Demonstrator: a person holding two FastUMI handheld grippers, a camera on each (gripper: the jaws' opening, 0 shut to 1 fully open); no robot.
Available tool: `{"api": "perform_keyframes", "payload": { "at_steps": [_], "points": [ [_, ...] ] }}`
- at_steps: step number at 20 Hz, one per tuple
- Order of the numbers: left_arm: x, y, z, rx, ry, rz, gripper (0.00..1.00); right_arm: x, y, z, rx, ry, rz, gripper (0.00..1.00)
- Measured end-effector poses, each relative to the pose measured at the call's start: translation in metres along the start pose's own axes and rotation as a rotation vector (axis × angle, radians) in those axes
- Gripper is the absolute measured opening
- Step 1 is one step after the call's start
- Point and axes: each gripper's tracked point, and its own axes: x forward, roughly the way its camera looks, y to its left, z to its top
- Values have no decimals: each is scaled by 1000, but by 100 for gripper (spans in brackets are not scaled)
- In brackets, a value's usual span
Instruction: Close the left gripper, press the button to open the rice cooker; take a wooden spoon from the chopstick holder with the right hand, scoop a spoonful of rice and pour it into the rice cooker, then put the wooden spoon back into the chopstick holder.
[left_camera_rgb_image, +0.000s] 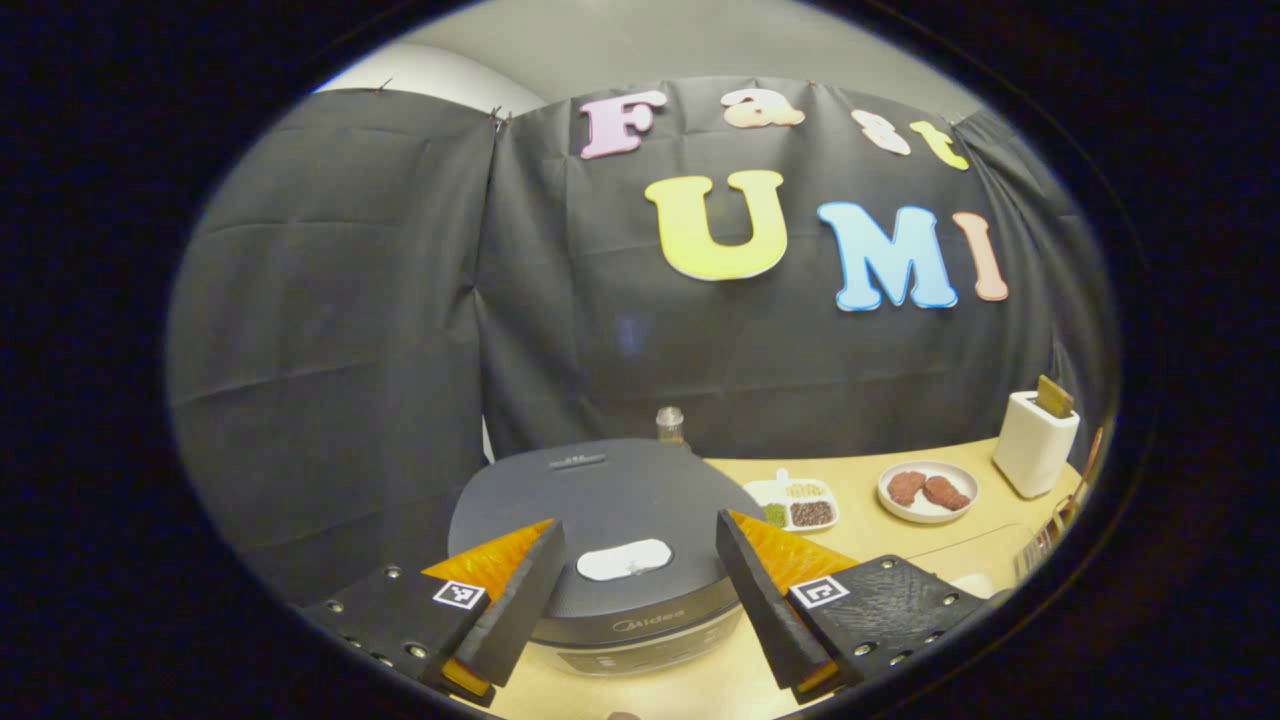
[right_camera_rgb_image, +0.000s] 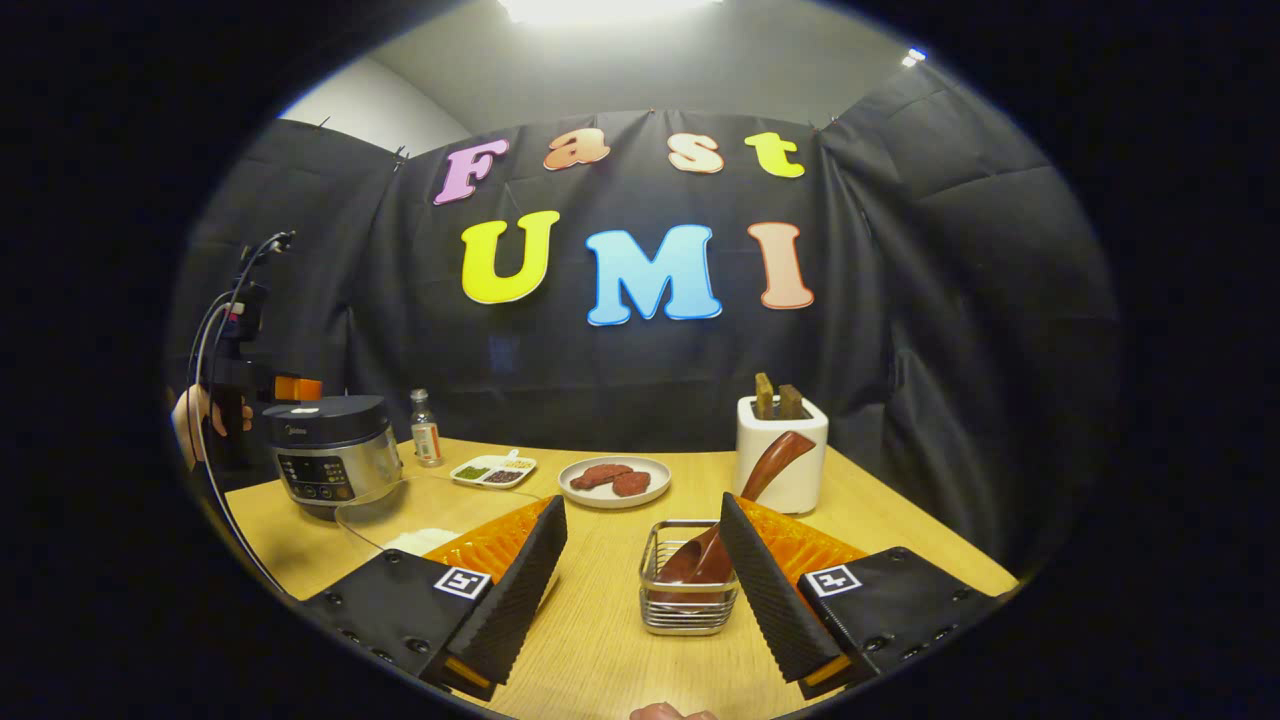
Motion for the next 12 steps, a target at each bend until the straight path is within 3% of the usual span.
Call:
{"api": "perform_keyframes", "payload": {
  "at_steps": [3,4,5,9,12],
  "points": [
    [-34,-24,43,-114,-116,-92,94,-3,-31,44,-9,-75,-90,98],
    [-43,-24,51,-131,-136,-108,94,-6,-40,58,-8,-99,-111,93],
    [-48,-25,54,-127,-150,-125,93,-7,-47,73,-5,-122,-130,98],
    [-100,-20,81,-96,-202,-178,93,-22,-70,122,-6,-171,-198,98],
    [-117,-20,81,-156,-181,-239,93,-37,-65,153,19,-197,-183,97]
  ]
}}
